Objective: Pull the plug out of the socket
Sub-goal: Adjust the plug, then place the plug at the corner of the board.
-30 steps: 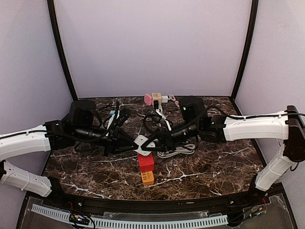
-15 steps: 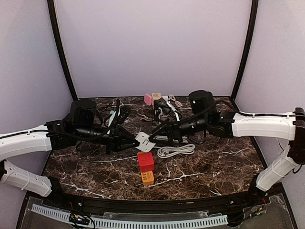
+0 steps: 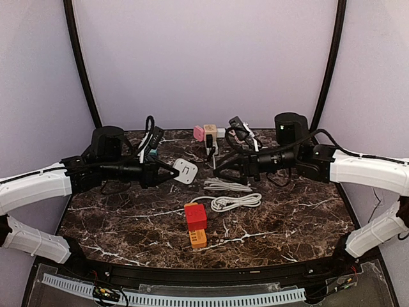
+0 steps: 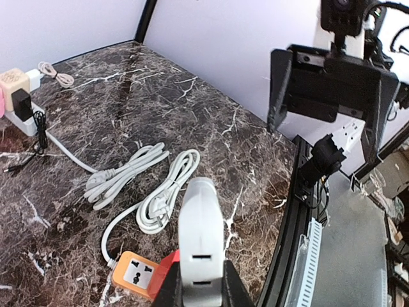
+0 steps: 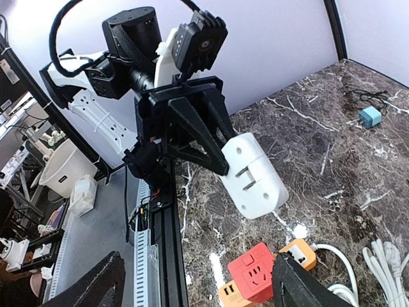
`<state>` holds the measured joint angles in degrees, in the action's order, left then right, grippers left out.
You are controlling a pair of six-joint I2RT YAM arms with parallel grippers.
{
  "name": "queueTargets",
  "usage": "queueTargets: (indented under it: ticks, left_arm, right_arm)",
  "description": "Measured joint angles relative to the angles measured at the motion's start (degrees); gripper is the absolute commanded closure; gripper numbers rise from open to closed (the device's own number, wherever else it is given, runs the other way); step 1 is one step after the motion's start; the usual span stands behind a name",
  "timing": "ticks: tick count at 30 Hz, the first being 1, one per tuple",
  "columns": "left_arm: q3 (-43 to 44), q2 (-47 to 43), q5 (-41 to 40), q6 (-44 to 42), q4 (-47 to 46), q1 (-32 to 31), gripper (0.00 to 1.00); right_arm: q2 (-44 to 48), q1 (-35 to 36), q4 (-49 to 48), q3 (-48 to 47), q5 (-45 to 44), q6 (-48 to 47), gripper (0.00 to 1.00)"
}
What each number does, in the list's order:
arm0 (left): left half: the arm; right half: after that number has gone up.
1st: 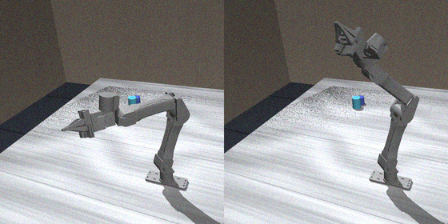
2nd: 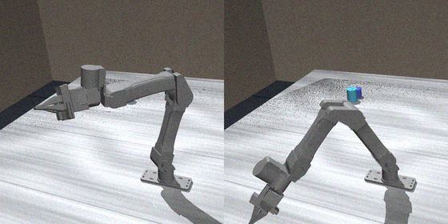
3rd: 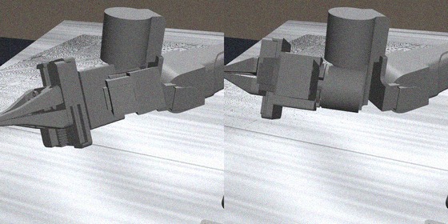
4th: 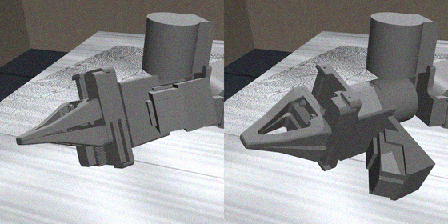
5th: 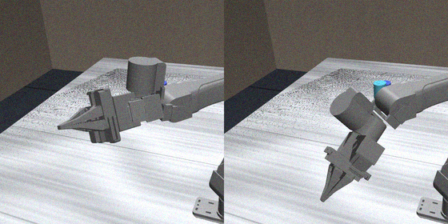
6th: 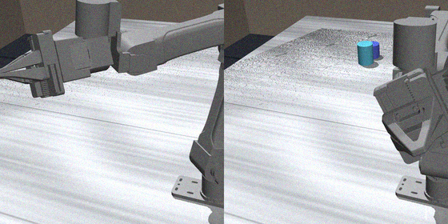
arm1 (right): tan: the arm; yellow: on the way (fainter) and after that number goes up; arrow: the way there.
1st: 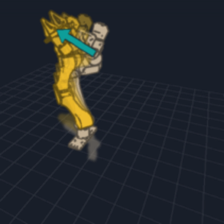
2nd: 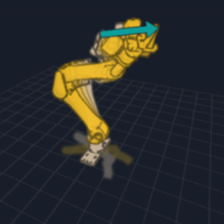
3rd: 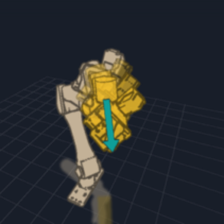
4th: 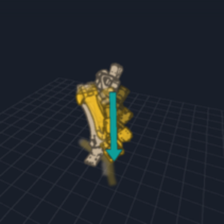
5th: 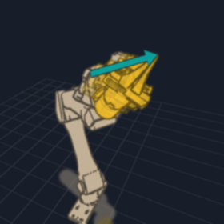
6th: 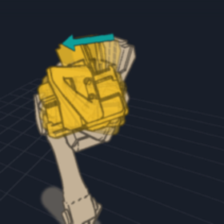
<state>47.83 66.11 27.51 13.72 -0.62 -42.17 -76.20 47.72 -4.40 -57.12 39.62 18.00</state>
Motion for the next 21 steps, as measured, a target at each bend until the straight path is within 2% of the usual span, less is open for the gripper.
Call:
queueTargets:
  ticks: [6,10,16,21]
  left_arm:
    - [1.0,2.8,1.5,11.0,-2.0,1.0,0.99]
    - [0.2,2.5,2.6,18.8,-8.9,1.0,0.99]
    - [-0.4,0.5,-2.3,24.9,-12.0,1.7,0.99]
    - [-0.4,0.6,-6.5,28.7,-12.5,9.1,0.99]
  right_arm:
    - [0.0,-0.2,1.0,1.1,-2.8,0.3,0.27]
    - [-0.4,-0.2,0.9,1.1,-4.0,1.4,0.28]
    - [-2.7,-0.2,0.6,1.1,-4.3,2.9,0.28]
    - [-2.8,-0.2,0.1,1.1,-4.4,3.6,0.28]
